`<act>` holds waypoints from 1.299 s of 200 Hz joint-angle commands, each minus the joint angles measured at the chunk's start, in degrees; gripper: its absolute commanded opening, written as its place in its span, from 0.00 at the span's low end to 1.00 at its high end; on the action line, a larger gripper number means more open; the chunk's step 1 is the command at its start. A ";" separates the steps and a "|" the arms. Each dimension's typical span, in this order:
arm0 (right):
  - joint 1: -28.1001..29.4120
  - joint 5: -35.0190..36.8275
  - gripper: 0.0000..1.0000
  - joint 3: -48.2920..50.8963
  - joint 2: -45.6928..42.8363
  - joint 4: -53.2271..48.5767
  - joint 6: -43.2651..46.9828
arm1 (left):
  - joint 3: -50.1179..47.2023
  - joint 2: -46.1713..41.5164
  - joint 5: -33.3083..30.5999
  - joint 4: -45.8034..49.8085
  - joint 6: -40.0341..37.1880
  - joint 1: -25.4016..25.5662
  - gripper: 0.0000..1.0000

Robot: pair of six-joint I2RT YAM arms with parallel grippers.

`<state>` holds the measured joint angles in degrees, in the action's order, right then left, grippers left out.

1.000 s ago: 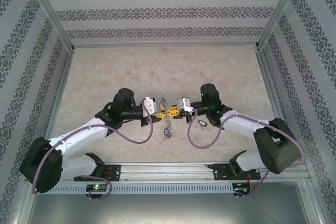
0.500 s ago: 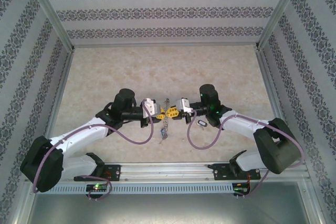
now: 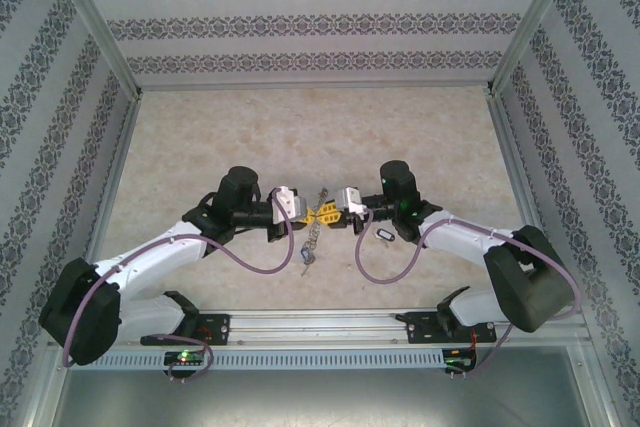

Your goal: Put the keys on the keyring

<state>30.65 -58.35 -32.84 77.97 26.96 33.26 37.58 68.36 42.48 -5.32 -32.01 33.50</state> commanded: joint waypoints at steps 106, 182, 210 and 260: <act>4.04 16.32 0.30 -7.24 -5.82 -22.97 10.09 | 16.20 4.49 -4.82 29.23 -13.39 0.96 0.00; 4.43 12.14 0.27 -9.30 -3.74 -21.80 7.06 | 16.12 4.87 -4.56 27.76 -11.17 1.13 0.00; 4.67 10.66 0.28 -9.36 -2.55 -21.77 6.86 | 15.71 4.94 -4.16 26.54 -10.10 1.13 0.00; 3.80 5.55 0.32 -8.82 -2.61 -22.27 6.06 | 16.11 6.49 -6.00 25.62 -9.08 1.11 0.00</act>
<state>34.63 -47.44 -40.88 75.40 4.47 40.40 52.53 73.87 36.75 22.46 -41.98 33.80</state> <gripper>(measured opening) 0.320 0.061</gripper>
